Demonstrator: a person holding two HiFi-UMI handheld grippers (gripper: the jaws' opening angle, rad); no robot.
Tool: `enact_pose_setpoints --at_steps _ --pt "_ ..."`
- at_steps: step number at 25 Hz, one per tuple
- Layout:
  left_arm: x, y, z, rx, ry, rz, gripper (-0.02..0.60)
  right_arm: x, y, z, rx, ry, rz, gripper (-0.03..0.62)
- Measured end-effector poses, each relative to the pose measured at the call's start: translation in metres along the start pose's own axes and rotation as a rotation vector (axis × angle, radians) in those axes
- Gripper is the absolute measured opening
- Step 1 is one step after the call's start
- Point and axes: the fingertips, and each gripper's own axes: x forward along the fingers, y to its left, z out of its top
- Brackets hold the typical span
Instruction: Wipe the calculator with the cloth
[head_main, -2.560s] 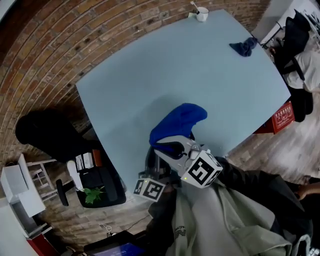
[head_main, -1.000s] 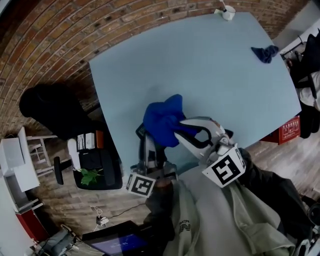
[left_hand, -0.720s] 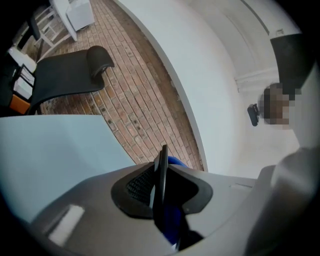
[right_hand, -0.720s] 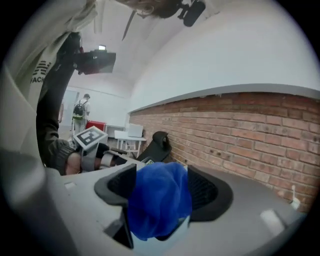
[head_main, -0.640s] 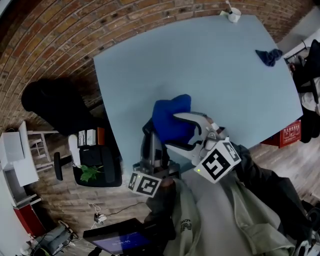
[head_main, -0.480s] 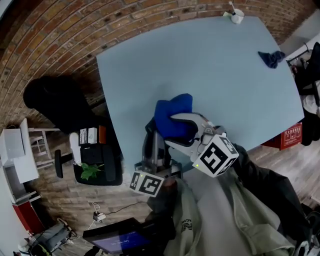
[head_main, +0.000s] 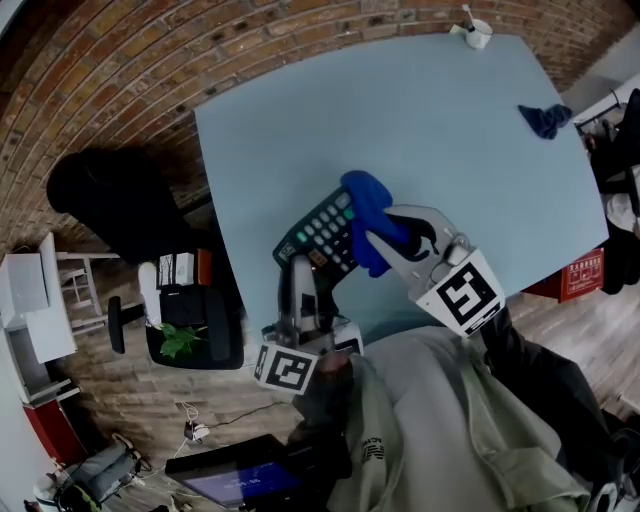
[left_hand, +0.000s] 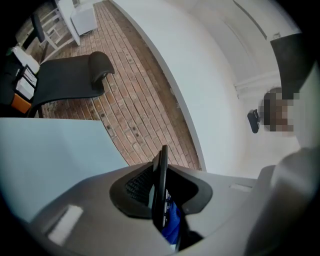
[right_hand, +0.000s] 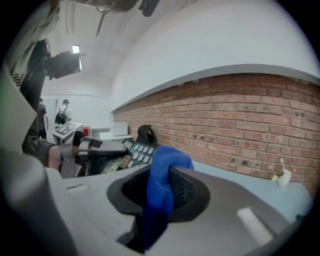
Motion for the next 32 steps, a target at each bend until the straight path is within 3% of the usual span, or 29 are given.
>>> enact_pose_setpoints --at_steps 2,6,9,11,14,17,19,22,25,28,30,32 --pt "0.0 0.002 0.002 0.0 -0.017 0.014 0.058 0.002 0.026 -0.002 -0.056 0.039 0.073 0.083" --pt "0.007 -0.006 0.005 -0.039 -0.037 -0.031 0.057 0.011 0.103 -0.006 -0.162 0.085 0.269 0.081" --pt "0.008 -0.012 0.01 -0.091 -0.05 -0.069 0.054 0.012 0.111 -0.006 -0.18 0.078 0.307 0.072" --pt "0.006 -0.013 0.013 -0.155 -0.07 -0.088 0.054 0.01 0.094 -0.001 -0.158 0.036 0.292 0.072" --pt "0.003 -0.012 0.016 -0.204 -0.08 -0.101 0.055 -0.001 0.046 0.011 -0.162 -0.059 0.153 0.072" --pt "0.0 -0.012 0.021 -0.236 -0.096 -0.116 0.054 -0.019 0.002 0.019 0.01 -0.132 -0.008 0.072" --pt "-0.001 -0.009 0.023 -0.293 -0.114 -0.123 0.054 -0.029 -0.002 0.025 0.011 -0.176 -0.039 0.072" --pt "-0.004 -0.004 0.023 -0.393 -0.142 -0.119 0.054 -0.032 0.024 0.025 -0.094 -0.189 -0.009 0.072" --pt "-0.002 -0.006 0.022 -0.478 -0.163 -0.134 0.054 -0.024 0.065 0.018 -0.245 -0.149 0.108 0.072" --pt "0.003 -0.014 0.02 -0.514 -0.154 -0.163 0.053 -0.018 0.099 0.007 -0.37 -0.106 0.223 0.072" --pt "0.004 -0.016 0.02 -0.536 -0.143 -0.178 0.054 -0.02 0.1 0.004 -0.421 -0.112 0.229 0.072" --pt "0.002 -0.016 0.021 -0.61 -0.149 -0.213 0.054 -0.026 0.08 0.009 -0.45 -0.132 0.17 0.072"
